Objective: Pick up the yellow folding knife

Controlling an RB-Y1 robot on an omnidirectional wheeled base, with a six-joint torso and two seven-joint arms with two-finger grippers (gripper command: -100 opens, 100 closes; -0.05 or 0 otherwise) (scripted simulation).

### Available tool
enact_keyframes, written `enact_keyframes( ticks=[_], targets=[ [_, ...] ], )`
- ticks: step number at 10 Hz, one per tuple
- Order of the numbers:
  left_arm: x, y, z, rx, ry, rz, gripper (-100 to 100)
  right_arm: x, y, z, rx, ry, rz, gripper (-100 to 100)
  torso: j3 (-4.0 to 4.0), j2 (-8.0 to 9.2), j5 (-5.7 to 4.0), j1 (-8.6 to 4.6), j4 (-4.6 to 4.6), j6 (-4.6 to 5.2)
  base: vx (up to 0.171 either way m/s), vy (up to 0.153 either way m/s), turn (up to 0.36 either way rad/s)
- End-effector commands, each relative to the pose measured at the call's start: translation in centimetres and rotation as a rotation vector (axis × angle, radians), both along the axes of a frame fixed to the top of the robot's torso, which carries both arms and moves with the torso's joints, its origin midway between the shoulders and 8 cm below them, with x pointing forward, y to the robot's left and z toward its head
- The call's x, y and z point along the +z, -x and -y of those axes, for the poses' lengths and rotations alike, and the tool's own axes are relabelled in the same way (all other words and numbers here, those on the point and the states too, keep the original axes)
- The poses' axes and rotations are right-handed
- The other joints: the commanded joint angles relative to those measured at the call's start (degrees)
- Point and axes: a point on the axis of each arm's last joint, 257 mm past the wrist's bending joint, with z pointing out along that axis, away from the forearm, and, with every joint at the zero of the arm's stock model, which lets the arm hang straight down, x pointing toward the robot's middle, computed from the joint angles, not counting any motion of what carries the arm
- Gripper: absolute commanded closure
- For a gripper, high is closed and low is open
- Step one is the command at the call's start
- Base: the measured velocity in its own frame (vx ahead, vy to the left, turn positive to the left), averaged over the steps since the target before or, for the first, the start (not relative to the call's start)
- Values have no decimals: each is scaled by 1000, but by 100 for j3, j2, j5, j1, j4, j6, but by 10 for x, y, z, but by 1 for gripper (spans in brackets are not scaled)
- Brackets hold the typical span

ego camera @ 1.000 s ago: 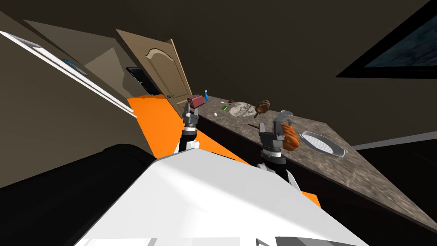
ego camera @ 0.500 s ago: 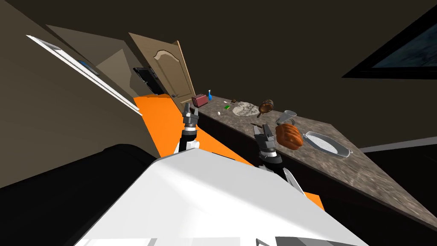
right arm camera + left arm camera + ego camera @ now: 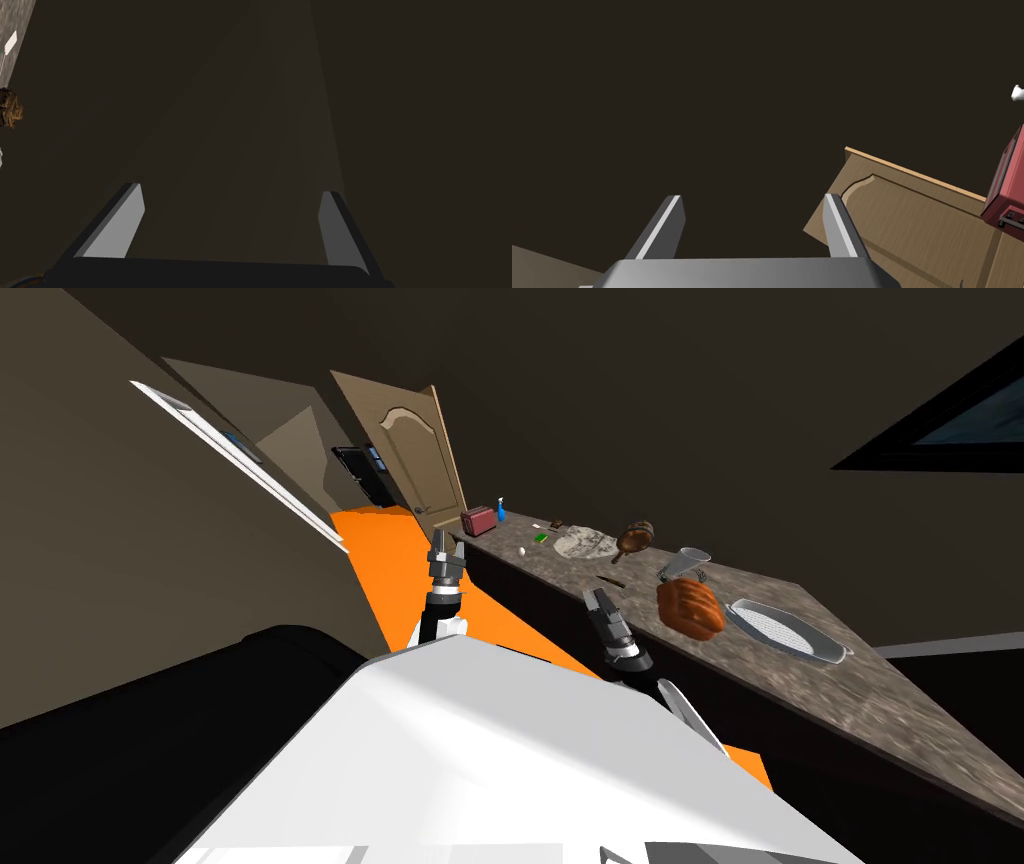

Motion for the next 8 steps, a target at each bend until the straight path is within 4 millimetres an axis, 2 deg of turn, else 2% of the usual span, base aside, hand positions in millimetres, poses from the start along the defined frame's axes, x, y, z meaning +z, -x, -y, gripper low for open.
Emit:
enact_keyframes(
  ticks=[1,2,3,4,5,6,7,8],
  targets=[
    [0,0,0,0,0,0,0,-10,2,2,22,45,-17,-100,0,0,0,0,0,0,-71,40,71],
    [0,0,0,0,0,0,0,-11,2,2,26,54,-18,-100,-1,-2,0,-7,0,2,-29,6,-7],
    [0,0,0,0,0,0,0,-29,2,1,48,104,-45,-100,-7,-13,-3,-17,-2,3,-43,29,130],
    [0,0,0,0,0,0,0,-32,4,2,58,127,-49,-100,-8,-14,-3,-13,-3,0,-47,28,81],
    [0,0,0,0,0,0,0,-50,4,2,76,173,-75,-100,-7,-13,-2,-13,-2,3,-53,48,131],
    [0,0,0,0,0,0,0,-54,6,4,89,204,-80,-100,-7,-12,-1,-7,-2,0,-50,45,85],
    [0,0,0,0,0,0,0,-72,7,7,106,252,-106,-100,-6,-11,-1,-7,-2,3,-63,39,141],
    [0,0,0,0,0,0,0,-75,9,10,116,279,-110,-100,-4,-8,-1,-8,-1,1,-49,32,75]
  ],
)
